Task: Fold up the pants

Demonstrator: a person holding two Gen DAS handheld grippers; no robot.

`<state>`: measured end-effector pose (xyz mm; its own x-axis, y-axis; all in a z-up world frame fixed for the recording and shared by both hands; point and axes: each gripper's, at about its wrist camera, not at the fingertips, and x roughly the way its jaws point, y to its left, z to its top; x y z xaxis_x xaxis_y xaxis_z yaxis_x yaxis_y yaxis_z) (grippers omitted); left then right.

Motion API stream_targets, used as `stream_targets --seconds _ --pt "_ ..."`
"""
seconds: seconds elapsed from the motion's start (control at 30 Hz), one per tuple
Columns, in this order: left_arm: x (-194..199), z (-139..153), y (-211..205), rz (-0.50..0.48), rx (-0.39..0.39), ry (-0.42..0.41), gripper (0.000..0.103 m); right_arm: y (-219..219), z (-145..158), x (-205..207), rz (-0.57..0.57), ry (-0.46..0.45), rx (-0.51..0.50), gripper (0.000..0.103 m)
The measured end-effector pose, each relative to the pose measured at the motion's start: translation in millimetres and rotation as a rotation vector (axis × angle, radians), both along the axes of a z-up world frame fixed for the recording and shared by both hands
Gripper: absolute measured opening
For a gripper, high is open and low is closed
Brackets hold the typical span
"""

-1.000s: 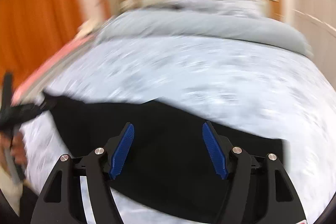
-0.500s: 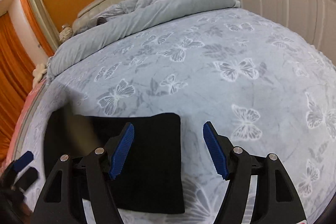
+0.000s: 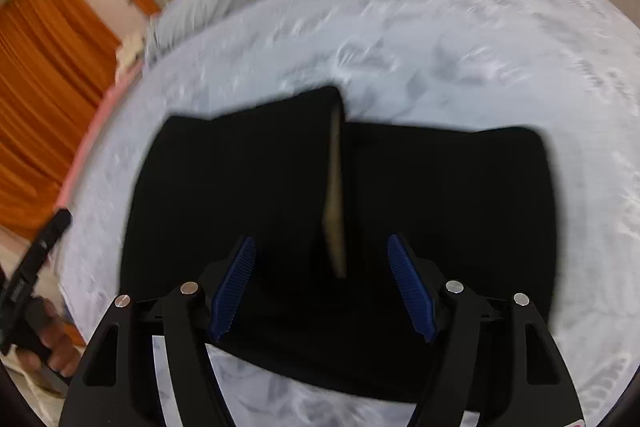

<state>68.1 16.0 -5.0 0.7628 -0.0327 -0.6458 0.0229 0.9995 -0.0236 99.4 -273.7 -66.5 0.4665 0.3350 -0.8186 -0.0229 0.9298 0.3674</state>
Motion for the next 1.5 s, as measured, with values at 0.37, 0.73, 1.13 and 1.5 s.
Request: stream_targets --seconds 0.37,0.73,1.13,1.5 --pt "-0.5 2.2 28.5 0.05 -0.05 -0.001 0.095 20.9 94.3 -38.0 -0.016 -0.307 -0.022 0.014" --pt "6.9 -24.3 -10.3 -0.062 -0.107 0.124 0.095 -84.6 16.0 -55.9 -0.179 -0.022 -0.172 0.045" --pt "31.7 -95.2 -65.9 -0.239 -0.323 0.383 0.086 -99.3 -23.5 -38.8 -0.194 0.074 -0.011 0.072" --pt "-12.3 -18.7 17.9 -0.253 -0.418 0.315 0.033 -16.9 64.4 -81.7 0.02 -0.133 0.158 0.042"
